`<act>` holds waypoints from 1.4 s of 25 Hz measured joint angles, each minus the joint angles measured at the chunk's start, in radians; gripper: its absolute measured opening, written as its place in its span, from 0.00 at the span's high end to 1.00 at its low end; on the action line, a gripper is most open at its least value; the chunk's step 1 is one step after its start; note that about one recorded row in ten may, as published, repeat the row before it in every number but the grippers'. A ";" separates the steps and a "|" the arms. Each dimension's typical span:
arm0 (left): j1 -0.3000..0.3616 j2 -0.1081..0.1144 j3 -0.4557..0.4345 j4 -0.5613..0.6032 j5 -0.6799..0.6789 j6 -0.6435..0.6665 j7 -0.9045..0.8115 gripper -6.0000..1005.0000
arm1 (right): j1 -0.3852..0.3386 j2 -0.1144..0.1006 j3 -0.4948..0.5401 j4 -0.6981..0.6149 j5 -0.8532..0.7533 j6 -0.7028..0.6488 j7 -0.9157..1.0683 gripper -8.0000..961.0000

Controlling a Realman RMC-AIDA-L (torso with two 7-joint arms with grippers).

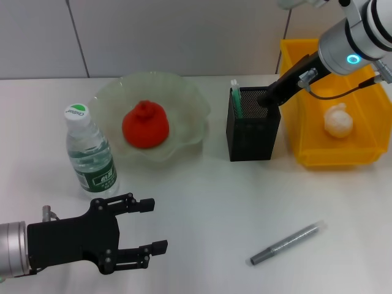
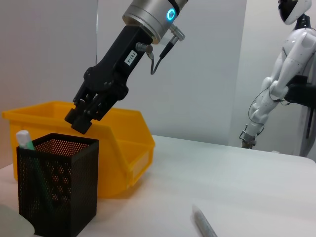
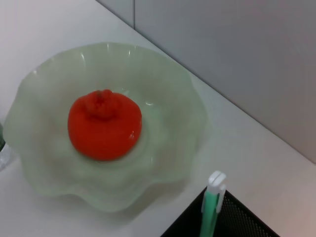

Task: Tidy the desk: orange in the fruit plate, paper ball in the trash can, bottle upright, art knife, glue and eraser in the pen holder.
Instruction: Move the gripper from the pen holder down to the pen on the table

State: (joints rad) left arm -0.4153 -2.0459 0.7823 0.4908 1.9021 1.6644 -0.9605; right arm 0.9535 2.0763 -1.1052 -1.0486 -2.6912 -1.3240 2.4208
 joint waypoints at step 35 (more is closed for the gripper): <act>-0.006 -0.005 0.000 0.013 0.000 0.007 -0.007 0.22 | -0.088 -0.011 -0.123 -0.095 0.185 -0.486 -0.438 0.29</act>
State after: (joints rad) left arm -0.4216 -2.0511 0.7823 0.5041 1.9021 1.6718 -0.9678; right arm 0.8654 2.0652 -1.2280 -1.1435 -2.5062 -1.8097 1.9825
